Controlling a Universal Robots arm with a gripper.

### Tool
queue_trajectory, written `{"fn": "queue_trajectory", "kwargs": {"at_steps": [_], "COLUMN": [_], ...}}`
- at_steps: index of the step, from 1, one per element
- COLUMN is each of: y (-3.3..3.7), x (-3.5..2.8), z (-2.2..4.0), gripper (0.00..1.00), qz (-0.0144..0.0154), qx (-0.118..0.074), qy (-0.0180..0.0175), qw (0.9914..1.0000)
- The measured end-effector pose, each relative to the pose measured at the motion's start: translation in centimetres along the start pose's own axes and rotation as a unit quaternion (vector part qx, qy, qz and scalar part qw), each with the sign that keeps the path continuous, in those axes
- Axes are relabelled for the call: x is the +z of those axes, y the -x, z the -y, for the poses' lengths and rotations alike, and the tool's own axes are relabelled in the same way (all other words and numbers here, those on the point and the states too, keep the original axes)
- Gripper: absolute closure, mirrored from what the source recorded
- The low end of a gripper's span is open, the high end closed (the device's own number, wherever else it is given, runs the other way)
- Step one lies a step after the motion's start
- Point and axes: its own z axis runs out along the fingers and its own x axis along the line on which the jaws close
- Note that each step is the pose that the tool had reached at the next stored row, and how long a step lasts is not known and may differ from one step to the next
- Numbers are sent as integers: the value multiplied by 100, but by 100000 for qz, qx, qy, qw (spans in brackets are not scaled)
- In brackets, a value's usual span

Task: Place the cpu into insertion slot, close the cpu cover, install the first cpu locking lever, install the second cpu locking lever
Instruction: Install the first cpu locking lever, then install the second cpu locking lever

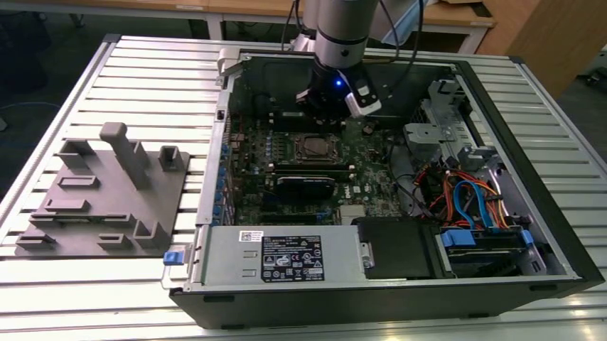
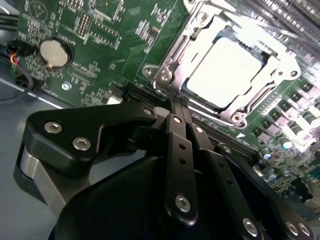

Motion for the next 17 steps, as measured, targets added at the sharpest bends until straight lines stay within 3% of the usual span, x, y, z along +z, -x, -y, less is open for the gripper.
{"fn": "queue_trajectory", "kwargs": {"at_steps": [17], "y": [0], "x": [-3], "z": [45], "gripper": [90], "qz": [0], "qx": [-3], "qy": [-12], "qw": [100000]}}
